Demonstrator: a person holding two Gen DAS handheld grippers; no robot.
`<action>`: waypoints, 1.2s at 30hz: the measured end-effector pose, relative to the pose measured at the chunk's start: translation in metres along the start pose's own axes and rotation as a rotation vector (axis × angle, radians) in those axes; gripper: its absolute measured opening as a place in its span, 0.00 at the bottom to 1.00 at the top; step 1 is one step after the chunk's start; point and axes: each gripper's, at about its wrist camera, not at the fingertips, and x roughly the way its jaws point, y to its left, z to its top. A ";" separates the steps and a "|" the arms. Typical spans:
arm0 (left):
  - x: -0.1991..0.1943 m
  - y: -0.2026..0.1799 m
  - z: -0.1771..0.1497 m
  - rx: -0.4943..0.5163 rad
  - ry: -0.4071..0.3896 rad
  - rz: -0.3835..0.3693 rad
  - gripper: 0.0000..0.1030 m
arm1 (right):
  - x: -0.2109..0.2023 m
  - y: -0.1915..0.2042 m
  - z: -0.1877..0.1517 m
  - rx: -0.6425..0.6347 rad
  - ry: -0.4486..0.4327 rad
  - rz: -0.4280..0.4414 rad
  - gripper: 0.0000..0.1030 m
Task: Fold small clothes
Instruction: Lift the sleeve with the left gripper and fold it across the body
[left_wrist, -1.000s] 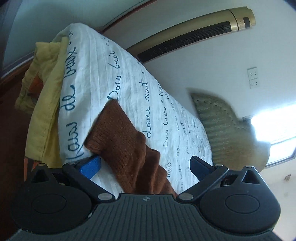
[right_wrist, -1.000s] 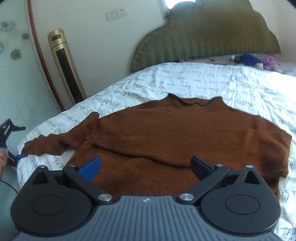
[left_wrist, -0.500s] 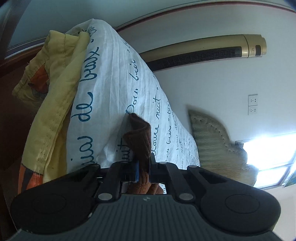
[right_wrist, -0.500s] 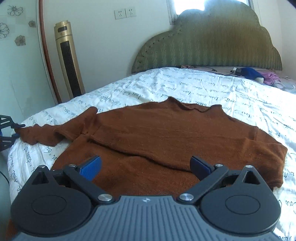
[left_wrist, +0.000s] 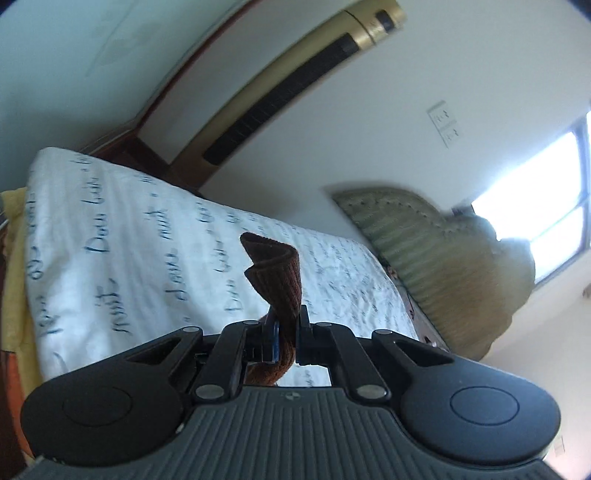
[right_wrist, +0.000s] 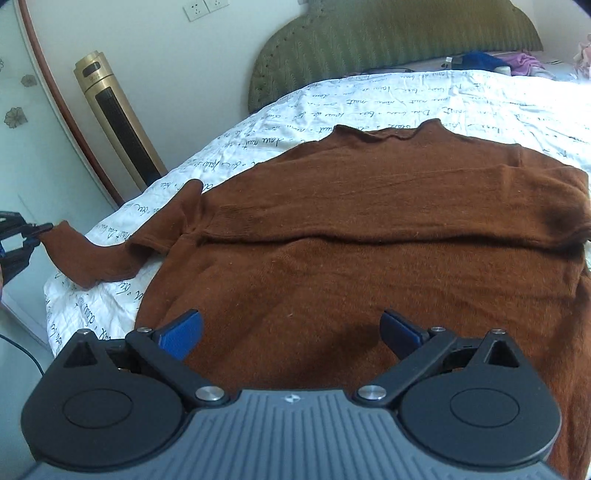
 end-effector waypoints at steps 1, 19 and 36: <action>0.005 -0.020 -0.007 0.022 0.017 -0.017 0.07 | -0.005 0.000 -0.004 0.001 -0.010 -0.002 1.00; 0.051 -0.271 -0.089 0.274 0.090 -0.261 0.07 | -0.040 -0.038 -0.024 0.149 -0.098 0.020 1.00; 0.162 -0.355 -0.329 0.668 0.560 -0.270 0.07 | -0.058 -0.054 -0.030 0.173 -0.099 -0.063 1.00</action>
